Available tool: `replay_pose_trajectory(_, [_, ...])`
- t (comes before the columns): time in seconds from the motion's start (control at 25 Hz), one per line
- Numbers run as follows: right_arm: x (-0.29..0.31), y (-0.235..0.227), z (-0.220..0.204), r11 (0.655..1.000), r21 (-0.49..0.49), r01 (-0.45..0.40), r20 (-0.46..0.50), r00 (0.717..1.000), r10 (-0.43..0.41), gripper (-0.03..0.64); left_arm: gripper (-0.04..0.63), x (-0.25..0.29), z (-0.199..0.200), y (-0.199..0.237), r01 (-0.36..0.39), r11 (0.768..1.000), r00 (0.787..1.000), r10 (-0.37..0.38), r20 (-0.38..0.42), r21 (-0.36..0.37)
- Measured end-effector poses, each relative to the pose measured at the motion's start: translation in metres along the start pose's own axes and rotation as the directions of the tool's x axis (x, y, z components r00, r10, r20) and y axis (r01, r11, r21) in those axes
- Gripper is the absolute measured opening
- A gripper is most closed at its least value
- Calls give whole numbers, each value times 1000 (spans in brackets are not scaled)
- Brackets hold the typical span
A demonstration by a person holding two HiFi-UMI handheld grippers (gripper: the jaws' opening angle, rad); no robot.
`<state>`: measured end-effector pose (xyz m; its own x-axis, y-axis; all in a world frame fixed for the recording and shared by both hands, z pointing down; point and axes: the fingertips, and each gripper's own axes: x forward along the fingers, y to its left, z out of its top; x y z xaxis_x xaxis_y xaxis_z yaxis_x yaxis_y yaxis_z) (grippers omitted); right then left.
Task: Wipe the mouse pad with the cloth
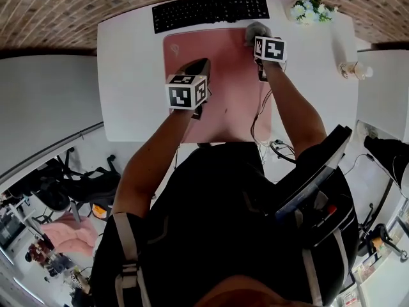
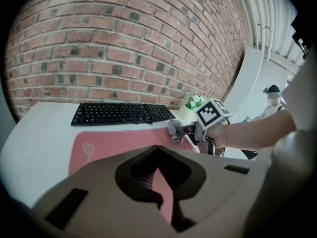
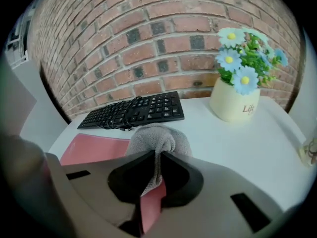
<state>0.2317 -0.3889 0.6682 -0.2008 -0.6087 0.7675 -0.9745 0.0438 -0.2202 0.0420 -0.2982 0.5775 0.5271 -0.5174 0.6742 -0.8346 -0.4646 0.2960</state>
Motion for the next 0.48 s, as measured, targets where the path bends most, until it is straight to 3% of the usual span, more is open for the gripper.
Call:
replay_pose_trajectory(0.16, [-18, -5, 1, 999, 8, 34, 23, 999, -35, 41, 0, -12, 2, -1, 10, 1000, 1000, -10, 27, 13])
replay_pose_trajectory(0.32, [-50, 15, 11, 1000, 4, 0, 106, 994, 0, 40, 0, -33, 9, -5, 20, 997, 996, -26, 84, 72])
replay_pose_trajectory(0.48, [-105, 54, 24, 997, -63, -37, 213, 976, 50, 40, 0, -71, 18, -7, 27, 989, 985, -51, 164, 144])
